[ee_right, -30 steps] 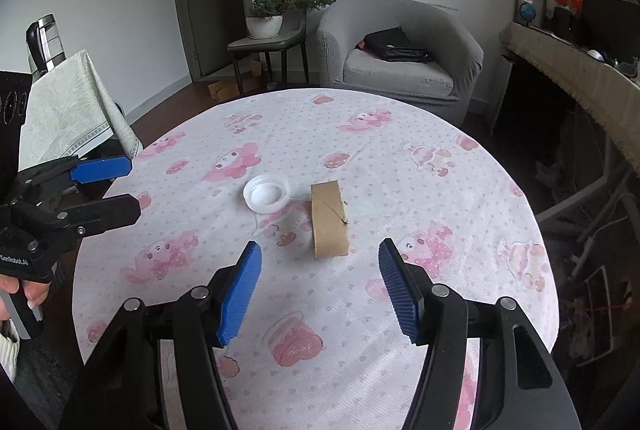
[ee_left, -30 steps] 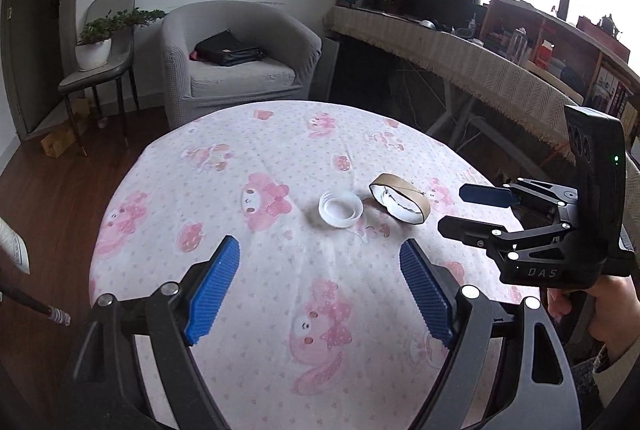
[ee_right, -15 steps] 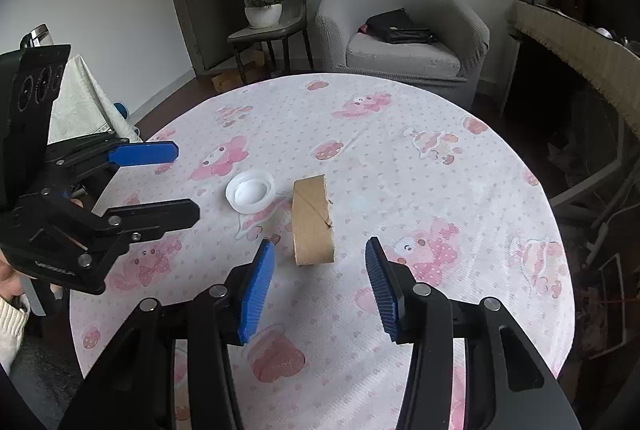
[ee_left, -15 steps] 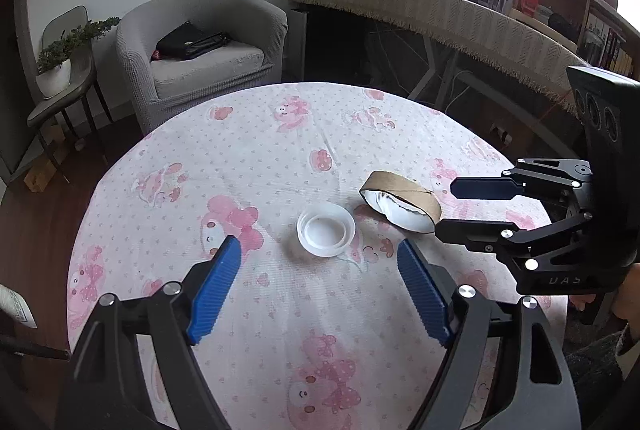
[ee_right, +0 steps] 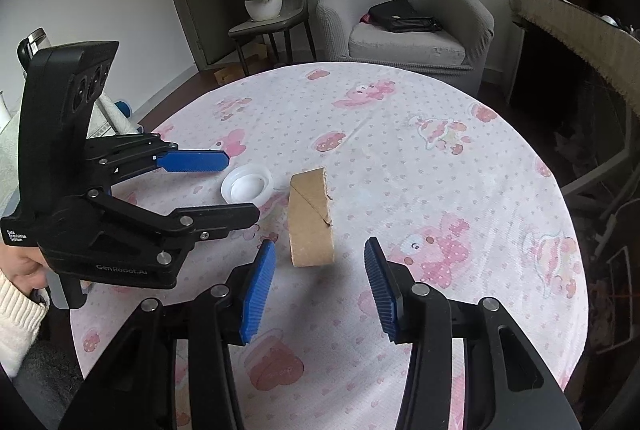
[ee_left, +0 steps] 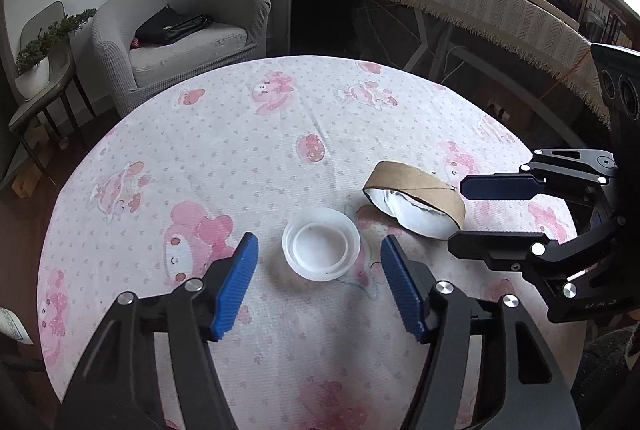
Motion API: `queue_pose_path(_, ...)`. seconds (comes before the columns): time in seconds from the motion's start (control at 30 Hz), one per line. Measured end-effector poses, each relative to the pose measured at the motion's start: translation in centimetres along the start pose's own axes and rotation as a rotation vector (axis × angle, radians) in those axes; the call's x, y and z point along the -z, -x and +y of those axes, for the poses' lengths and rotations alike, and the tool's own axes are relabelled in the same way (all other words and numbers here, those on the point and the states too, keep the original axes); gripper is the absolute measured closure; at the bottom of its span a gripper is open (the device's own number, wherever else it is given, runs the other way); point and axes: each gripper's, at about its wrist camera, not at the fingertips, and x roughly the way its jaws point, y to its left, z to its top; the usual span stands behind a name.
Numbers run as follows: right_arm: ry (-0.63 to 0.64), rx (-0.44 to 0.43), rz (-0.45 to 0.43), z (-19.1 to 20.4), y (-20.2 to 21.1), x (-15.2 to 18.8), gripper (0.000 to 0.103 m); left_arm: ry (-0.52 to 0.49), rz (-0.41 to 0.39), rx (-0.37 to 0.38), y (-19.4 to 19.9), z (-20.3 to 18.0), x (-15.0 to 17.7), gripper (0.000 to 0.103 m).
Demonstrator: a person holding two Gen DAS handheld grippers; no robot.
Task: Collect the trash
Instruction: 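Close the left tool on the white plastic lid while the right tool grasps the brown tape roll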
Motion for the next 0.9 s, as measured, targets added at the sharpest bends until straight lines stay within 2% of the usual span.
queue_pose_path(0.1,0.004,0.003,0.007,0.1,-0.4,-0.2,0.056,0.007,0.002,0.01,-0.2,0.2,-0.3,0.044)
queue_pose_path(0.23,0.004,0.005,0.017,0.3,-1.1,-0.4,0.056,0.012,0.007,-0.002,-0.3,0.4,-0.4,0.061)
queue_pose_path(0.33,0.008,0.013,0.029,0.7,-1.7,-0.7,0.056,0.016,-0.013,-0.002,0.5,0.5,-0.1,0.061)
queue_pose_path(0.4,0.014,0.018,0.033,1.1,-2.1,-0.9,0.06,0.024,-0.031,-0.003,1.4,0.7,0.1,0.061)
queue_pose_path(0.63,0.042,0.051,0.03,2.1,-2.7,-1.3,0.063,0.116,-0.082,-0.001,4.6,2.2,0.9,0.061)
queue_pose_path(0.83,0.054,0.122,0.046,2.5,-3.5,-1.8,0.066,0.174,-0.105,-0.014,6.7,3.7,2.7,0.061)
queue_pose_path(0.9,0.048,0.129,0.048,2.5,-3.7,-2.0,0.07,0.19,-0.113,-0.017,7.4,4.1,3.2,0.061)
